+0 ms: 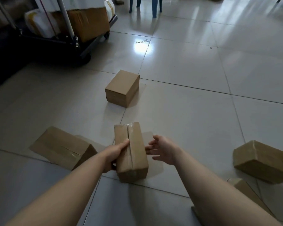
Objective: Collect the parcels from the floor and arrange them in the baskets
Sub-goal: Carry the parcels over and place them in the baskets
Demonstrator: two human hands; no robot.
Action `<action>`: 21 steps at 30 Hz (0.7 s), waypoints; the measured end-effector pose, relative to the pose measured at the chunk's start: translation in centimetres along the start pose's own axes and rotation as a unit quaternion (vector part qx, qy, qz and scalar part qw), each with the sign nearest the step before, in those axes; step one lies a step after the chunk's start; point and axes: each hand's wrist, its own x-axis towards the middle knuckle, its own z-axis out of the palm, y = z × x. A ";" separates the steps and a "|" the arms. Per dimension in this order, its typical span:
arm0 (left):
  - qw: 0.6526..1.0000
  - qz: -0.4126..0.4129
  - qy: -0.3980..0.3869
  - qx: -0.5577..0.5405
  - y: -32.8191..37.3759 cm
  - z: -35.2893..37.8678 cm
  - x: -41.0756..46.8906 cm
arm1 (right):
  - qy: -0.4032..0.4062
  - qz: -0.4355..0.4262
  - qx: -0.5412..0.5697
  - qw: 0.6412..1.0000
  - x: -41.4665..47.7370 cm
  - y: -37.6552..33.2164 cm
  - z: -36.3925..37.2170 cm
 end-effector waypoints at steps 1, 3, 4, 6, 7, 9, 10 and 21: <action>1.000 0.006 0.006 -0.018 0.1 -0.5 0.2 | 0.003 -0.007 -0.003 1.000 0.0 -0.1 -0.2; 0.999 0.035 0.034 -0.003 0.2 -0.8 0.4 | -0.003 -0.013 -0.019 1.000 -0.2 -0.1 -0.8; 0.996 0.047 0.062 0.033 0.2 -0.8 0.5 | -0.010 -0.009 -0.031 0.999 -0.3 0.1 -1.1; 0.987 0.066 0.118 0.086 0.1 -0.8 0.8 | -0.018 -0.001 -0.053 0.998 -0.2 0.8 -1.2; 0.984 0.074 0.136 0.092 0.2 -0.9 1.0 | -0.013 0.000 -0.067 0.998 -0.2 1.1 -1.2; 0.978 0.095 0.160 0.096 0.5 -1.0 1.2 | 0.008 -0.003 -0.099 0.995 -0.3 1.3 -0.9; 0.975 0.103 0.168 0.107 0.6 -1.1 1.2 | 0.016 -0.003 -0.116 0.993 -0.3 1.3 -0.8; 0.962 0.148 0.183 0.136 -0.3 -1.2 -0.4 | 0.059 -0.102 -0.111 0.987 -0.4 0.2 2.7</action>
